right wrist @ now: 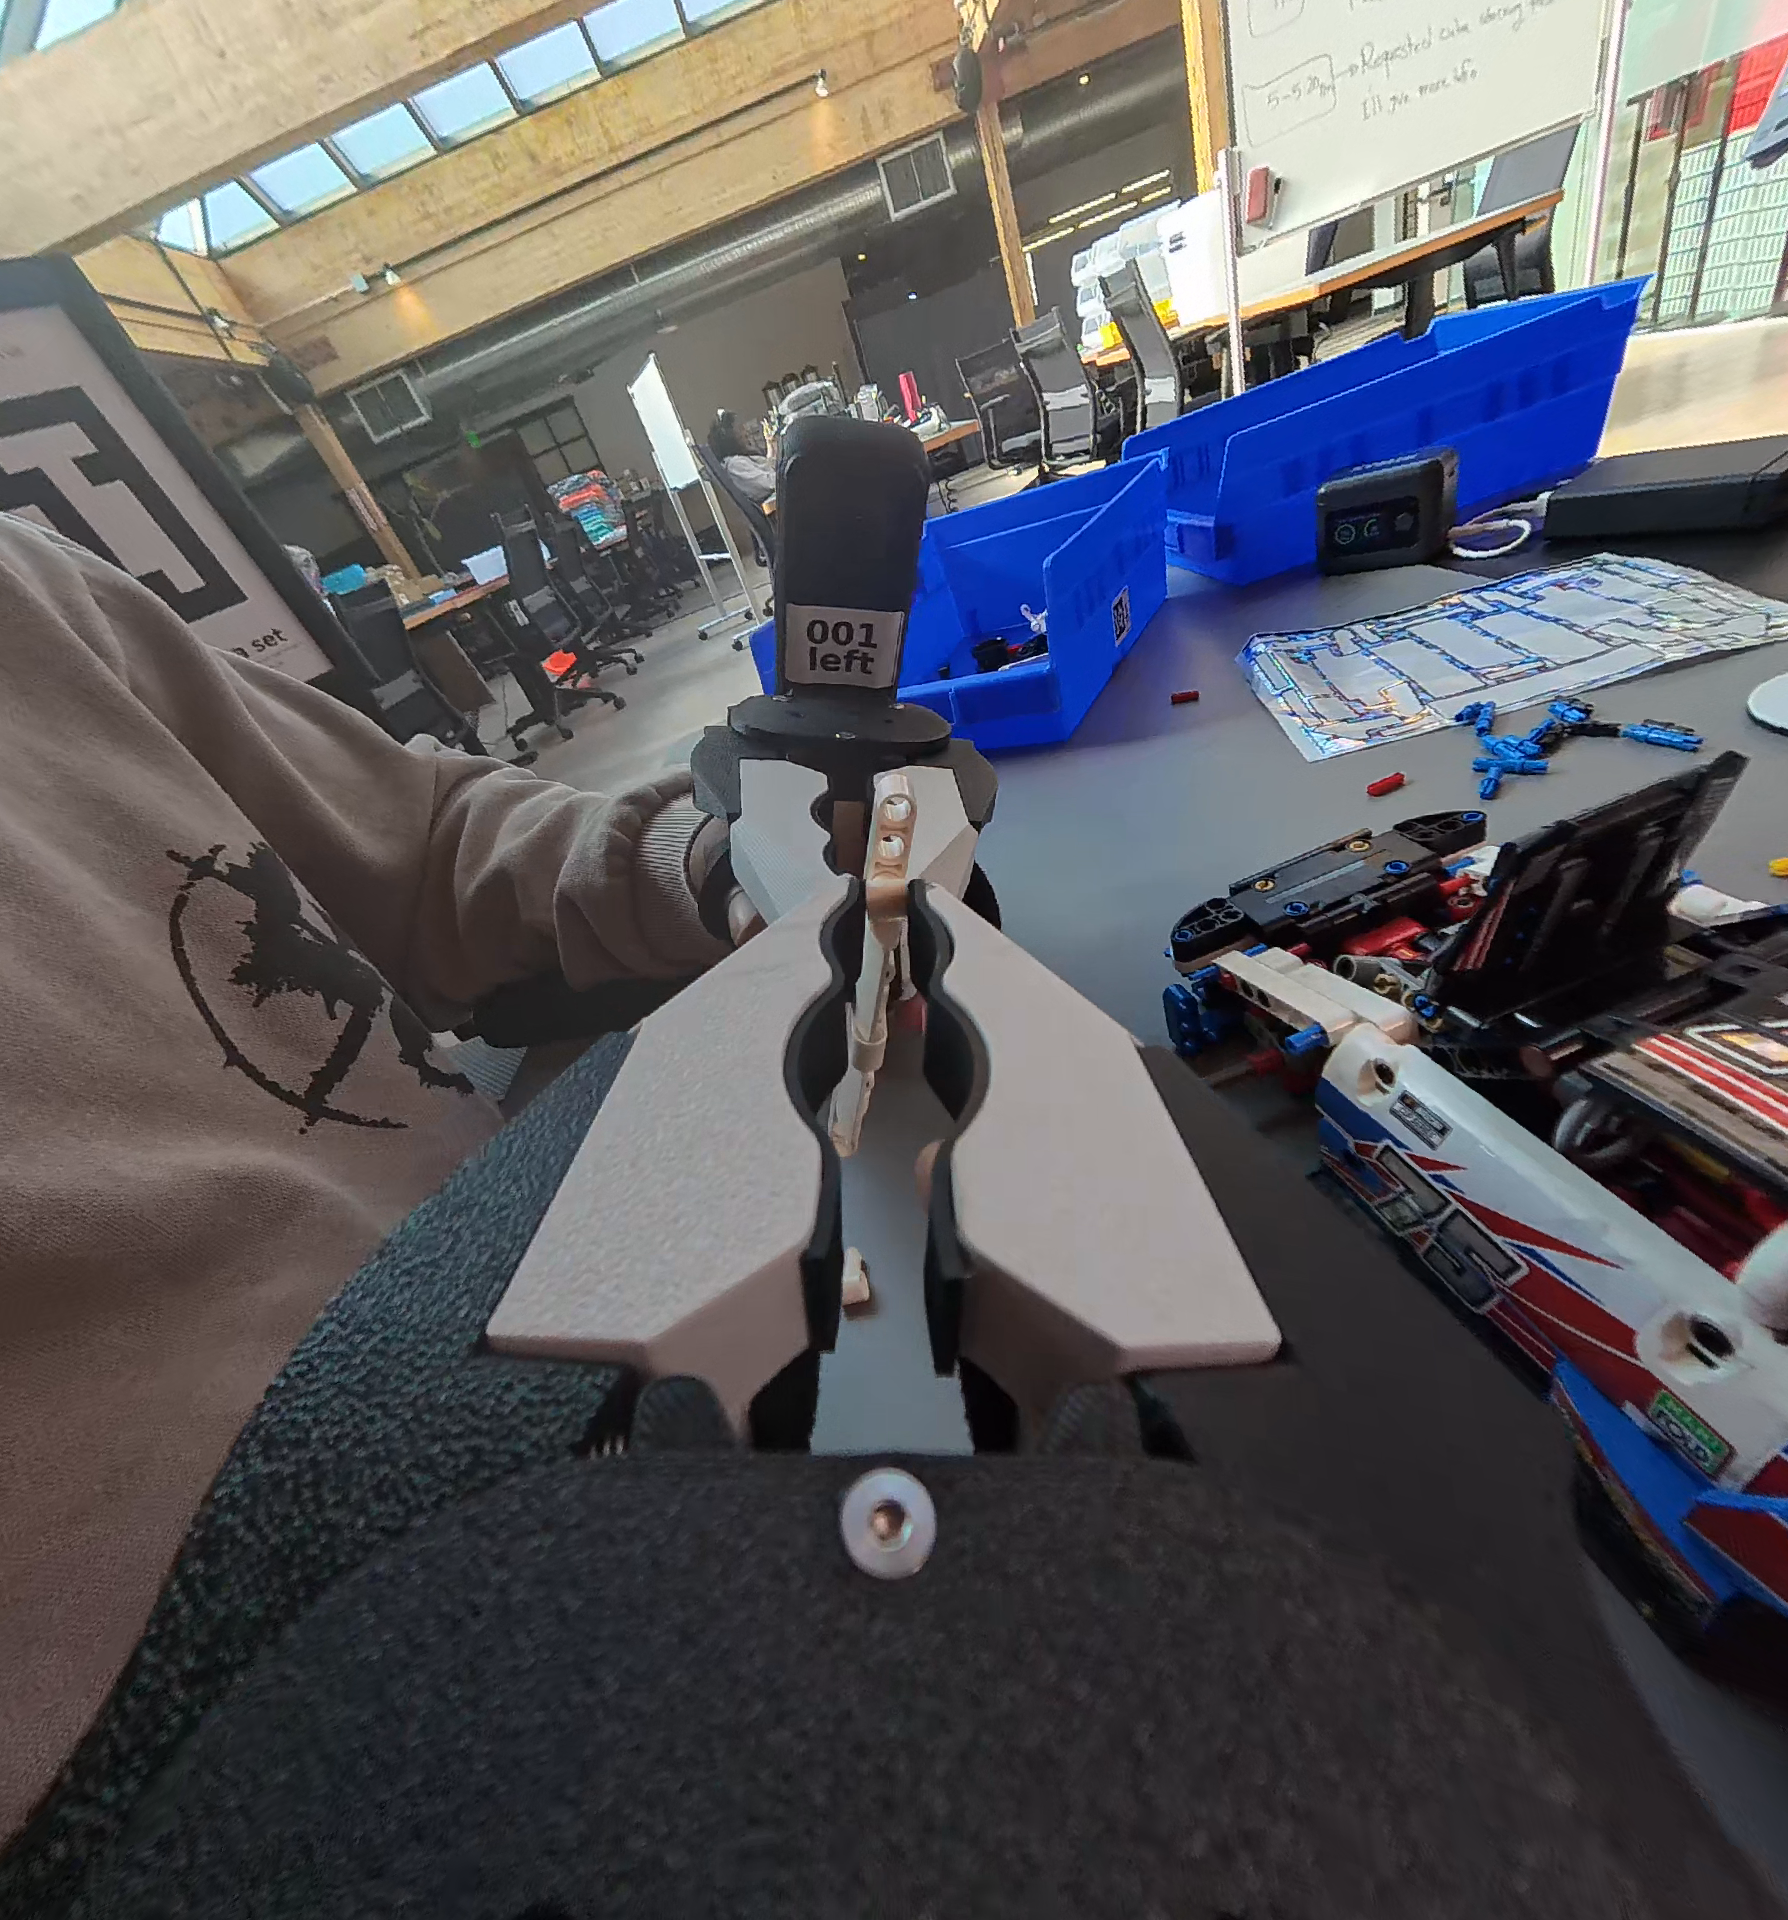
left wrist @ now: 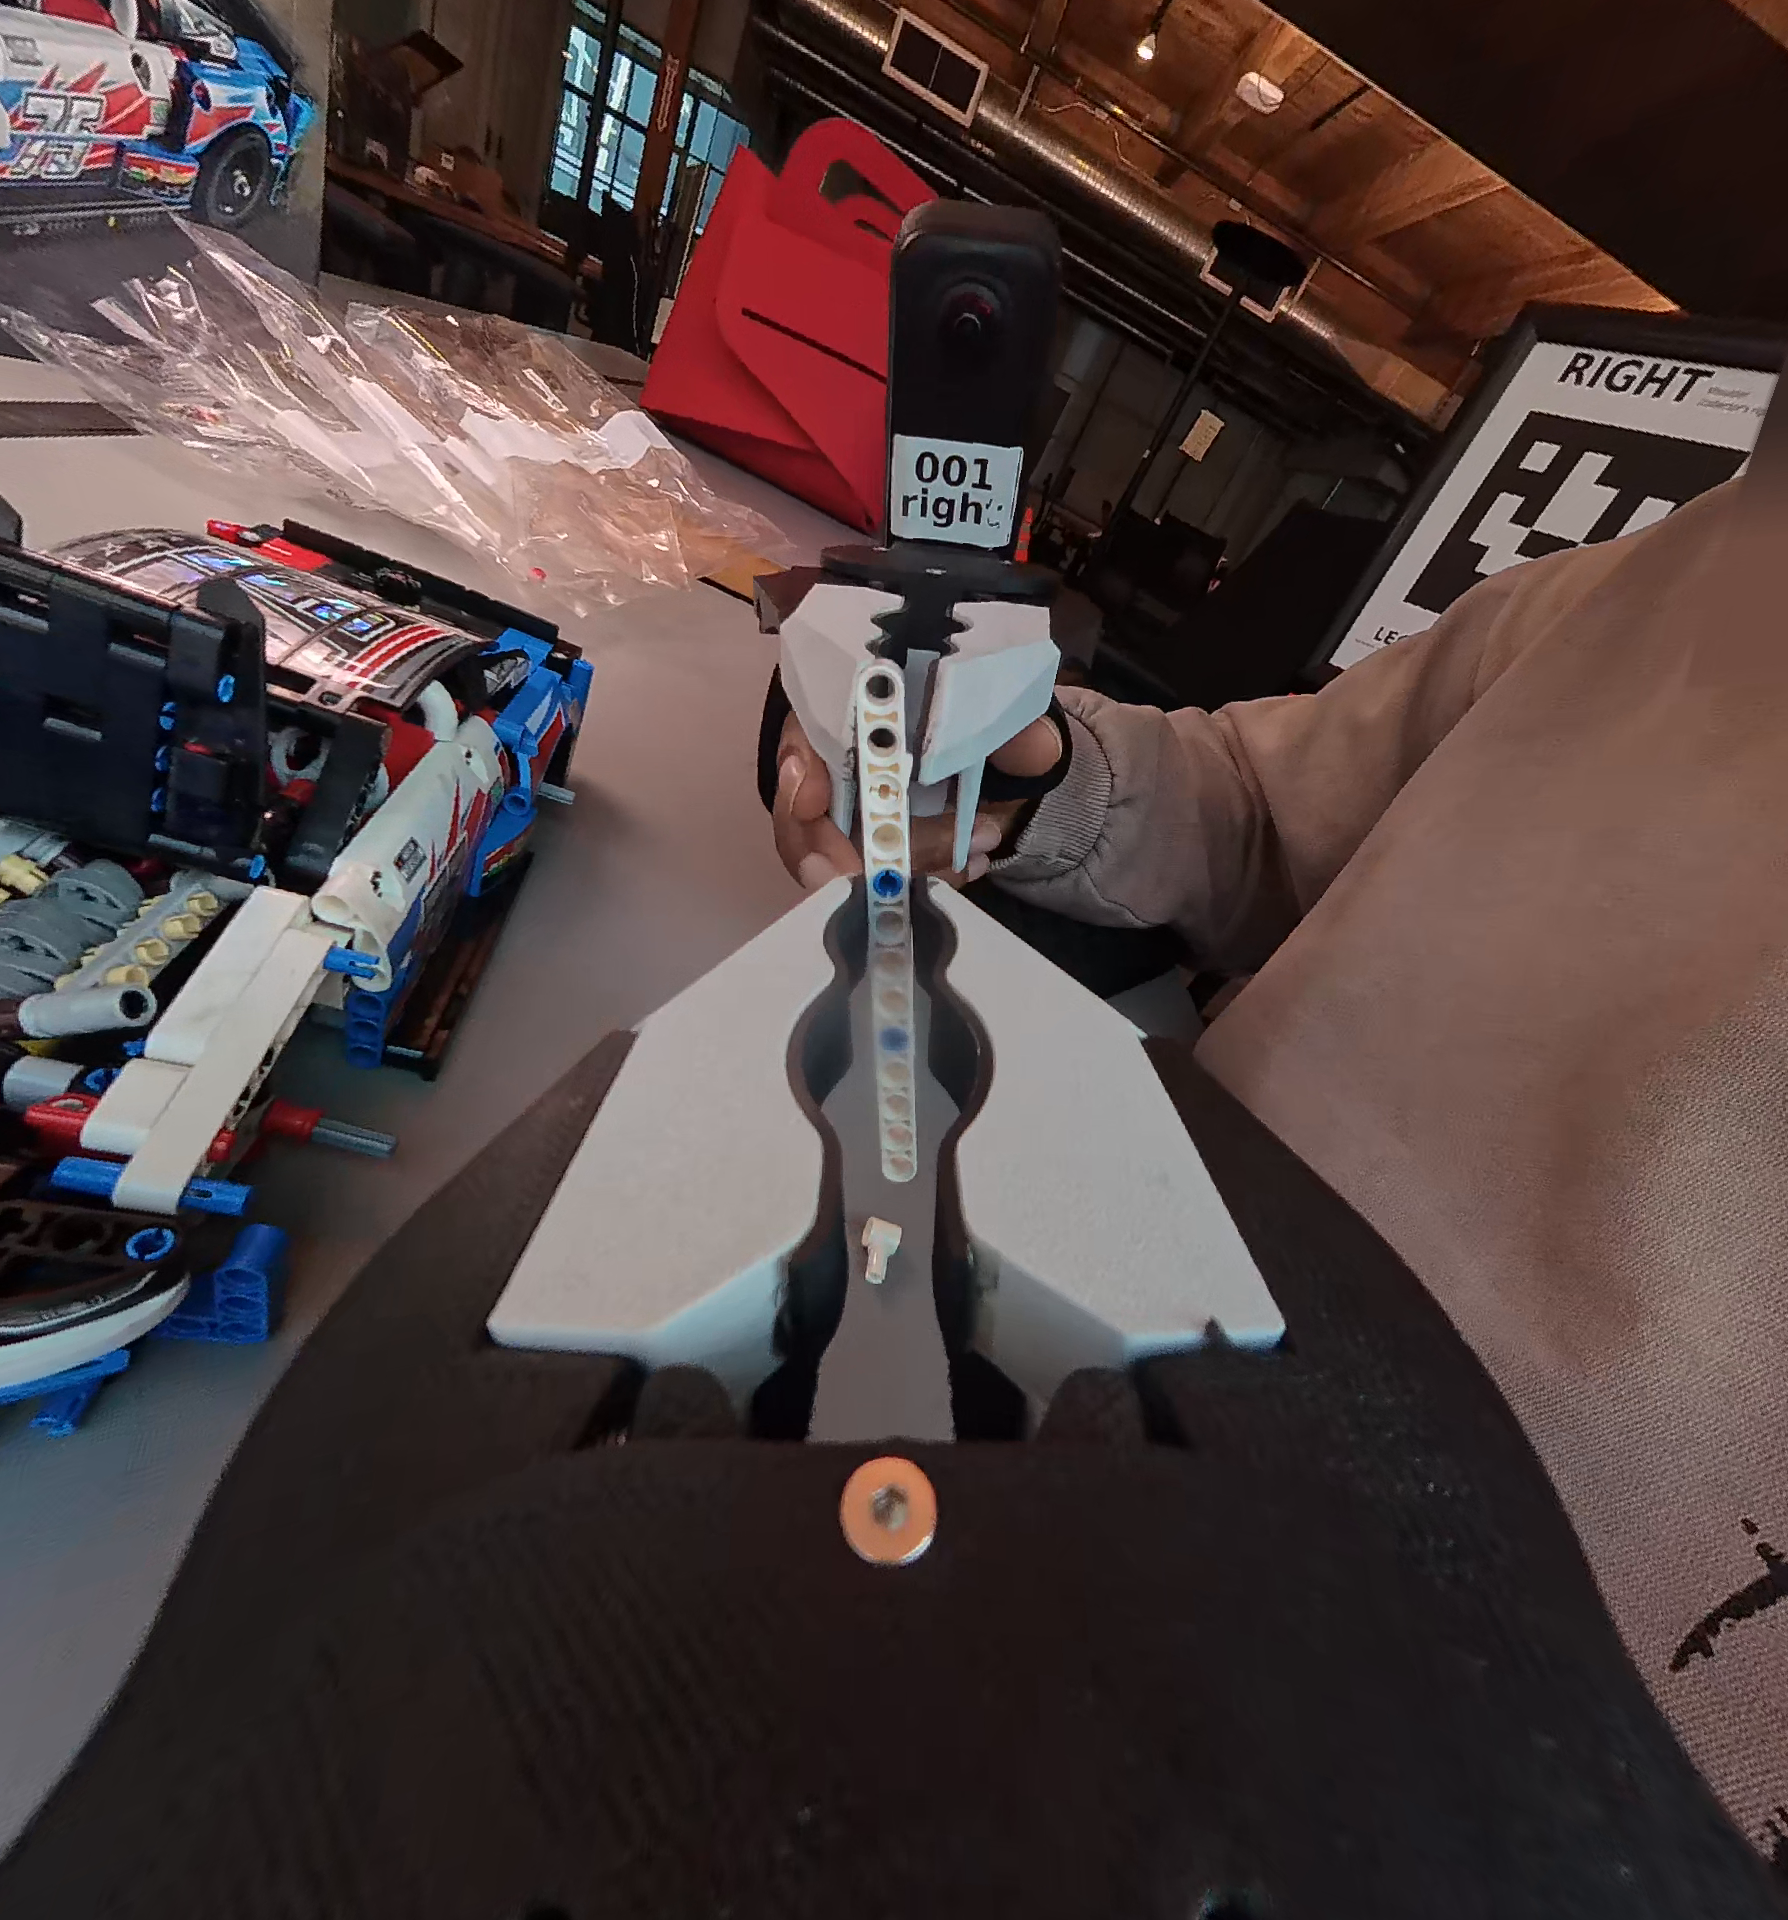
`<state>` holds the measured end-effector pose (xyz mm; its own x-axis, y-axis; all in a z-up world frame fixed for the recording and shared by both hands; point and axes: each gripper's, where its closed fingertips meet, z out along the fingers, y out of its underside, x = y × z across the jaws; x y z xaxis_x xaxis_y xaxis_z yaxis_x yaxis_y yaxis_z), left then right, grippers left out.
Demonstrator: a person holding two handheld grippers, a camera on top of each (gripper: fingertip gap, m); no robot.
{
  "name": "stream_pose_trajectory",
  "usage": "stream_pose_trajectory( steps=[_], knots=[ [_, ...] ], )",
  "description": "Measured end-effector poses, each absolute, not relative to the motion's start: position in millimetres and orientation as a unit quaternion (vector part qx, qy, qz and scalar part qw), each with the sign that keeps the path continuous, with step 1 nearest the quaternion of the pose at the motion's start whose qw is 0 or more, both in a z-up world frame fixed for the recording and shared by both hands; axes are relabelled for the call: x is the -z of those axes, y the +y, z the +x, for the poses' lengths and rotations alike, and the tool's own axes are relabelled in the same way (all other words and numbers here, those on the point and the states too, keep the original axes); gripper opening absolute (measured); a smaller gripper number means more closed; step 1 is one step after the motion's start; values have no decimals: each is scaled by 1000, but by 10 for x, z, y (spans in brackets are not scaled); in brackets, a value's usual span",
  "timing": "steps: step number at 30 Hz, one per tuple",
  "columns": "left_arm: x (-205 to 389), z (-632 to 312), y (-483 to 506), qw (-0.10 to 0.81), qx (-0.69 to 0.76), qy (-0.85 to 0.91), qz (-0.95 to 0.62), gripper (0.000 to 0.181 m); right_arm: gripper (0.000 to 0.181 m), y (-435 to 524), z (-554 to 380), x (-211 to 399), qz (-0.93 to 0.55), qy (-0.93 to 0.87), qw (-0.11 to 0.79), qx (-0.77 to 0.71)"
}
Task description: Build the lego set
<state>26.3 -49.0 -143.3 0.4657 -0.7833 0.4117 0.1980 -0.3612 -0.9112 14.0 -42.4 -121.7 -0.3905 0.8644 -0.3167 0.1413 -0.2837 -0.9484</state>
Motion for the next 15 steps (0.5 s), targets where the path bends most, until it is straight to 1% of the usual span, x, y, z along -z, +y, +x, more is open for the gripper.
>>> stream_pose_trajectory(
  steps=[9, 13, 15],
  knots=[
    [1396, 235, -483, 529, 467, 208, -677, 5, 6, -419, 134, 1198, -478, -519, 276, -653],
    [1327, 191, -474, 522, 499, 177, -669, 5, 6, -396, 143, 1170, -473, -517, 284, -654],
    [1312, 186, -478, 513, 517, 163, -665, 5, 6, -395, 147, 1168, -475, -510, 271, -664]
  ],
)
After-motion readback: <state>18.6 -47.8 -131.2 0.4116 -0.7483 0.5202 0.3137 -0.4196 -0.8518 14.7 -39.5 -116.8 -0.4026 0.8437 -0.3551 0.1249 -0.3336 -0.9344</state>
